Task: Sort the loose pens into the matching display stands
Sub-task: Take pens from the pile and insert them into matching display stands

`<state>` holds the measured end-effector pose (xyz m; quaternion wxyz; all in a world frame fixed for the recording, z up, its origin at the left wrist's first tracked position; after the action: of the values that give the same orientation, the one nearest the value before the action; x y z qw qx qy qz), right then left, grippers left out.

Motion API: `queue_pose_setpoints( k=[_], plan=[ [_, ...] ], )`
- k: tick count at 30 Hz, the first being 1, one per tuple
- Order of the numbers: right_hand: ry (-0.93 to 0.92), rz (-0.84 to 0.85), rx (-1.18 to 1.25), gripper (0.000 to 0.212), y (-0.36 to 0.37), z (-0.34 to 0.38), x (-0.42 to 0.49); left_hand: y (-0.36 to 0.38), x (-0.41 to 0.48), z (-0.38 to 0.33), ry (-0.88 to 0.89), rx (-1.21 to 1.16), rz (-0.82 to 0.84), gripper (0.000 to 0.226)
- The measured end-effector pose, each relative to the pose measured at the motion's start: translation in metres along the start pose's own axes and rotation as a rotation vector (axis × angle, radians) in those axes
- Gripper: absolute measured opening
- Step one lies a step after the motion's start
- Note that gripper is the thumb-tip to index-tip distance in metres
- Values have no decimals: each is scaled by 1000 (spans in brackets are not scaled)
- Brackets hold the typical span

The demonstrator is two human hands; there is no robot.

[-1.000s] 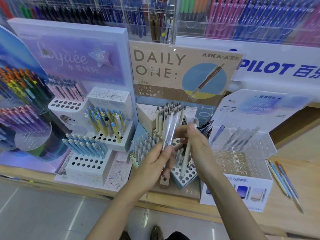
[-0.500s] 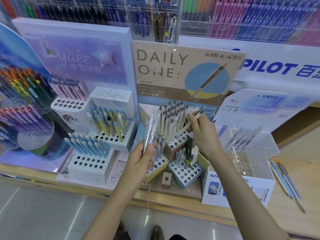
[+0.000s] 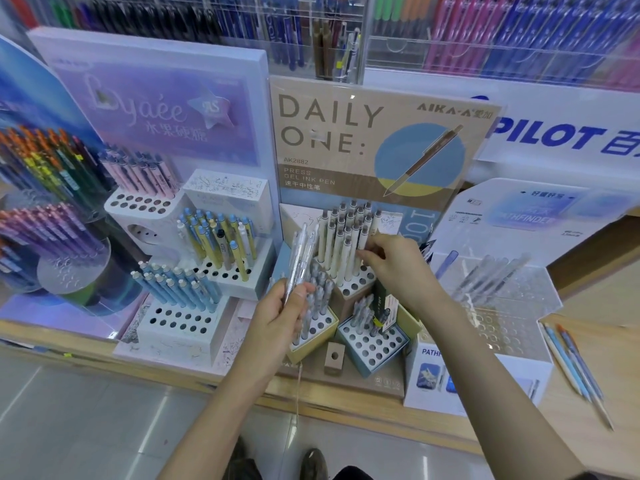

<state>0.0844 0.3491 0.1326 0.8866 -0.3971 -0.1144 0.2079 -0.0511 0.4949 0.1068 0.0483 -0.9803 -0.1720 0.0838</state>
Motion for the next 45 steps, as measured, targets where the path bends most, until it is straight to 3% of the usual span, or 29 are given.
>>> queue_pose_setpoints(
  k=[3,5,9,17,24,27,35,37,39,41,45],
  plan=[
    [15,-30,-50,21,-1,1,1,0,-1,-1,2,-17,-5,21],
    [-17,-141,-60,21,-7,6,-3,-1,-2,-3,4,-15,-12,21],
    [-241,-245,-84,34,-13,17,-6,-3,-3,-4,17,0,-14,21],
    [-421,-338,-22,16,-7,10,-8,-7,-5,-8,25,-33,-26,21],
    [-414,-414,30,24,-7,9,-7,-4,-7,-6,18,-22,-15,21],
    [-311,-472,96,30,-9,3,-11,-4,-5,-8,21,-30,-15,21],
    [-294,-484,53,31,-9,5,-24,-2,-9,-12,35,-86,16,22],
    [-188,-413,301,26,-14,20,-39,-1,-11,-14,26,-139,47,22],
    [-54,-187,597,20,-6,37,-52,0,-13,-16,21,-166,95,21],
    [48,32,786,26,12,47,-59,3,-16,-15,35,-161,160,22],
    [91,29,923,36,34,49,-63,2,-24,0,58,-89,259,24]
  ],
)
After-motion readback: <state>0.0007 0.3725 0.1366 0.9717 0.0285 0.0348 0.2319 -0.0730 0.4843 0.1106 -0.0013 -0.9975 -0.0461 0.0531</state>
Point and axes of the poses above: each hand's wrist, its own x-axis towards the middle knuckle, its own y-axis out of the palm, z = x × y, the point moved 2 cm from there along x, towards the middle knuckle, and after that the axes turned 6 degrees about x, right-handed, at the moved point
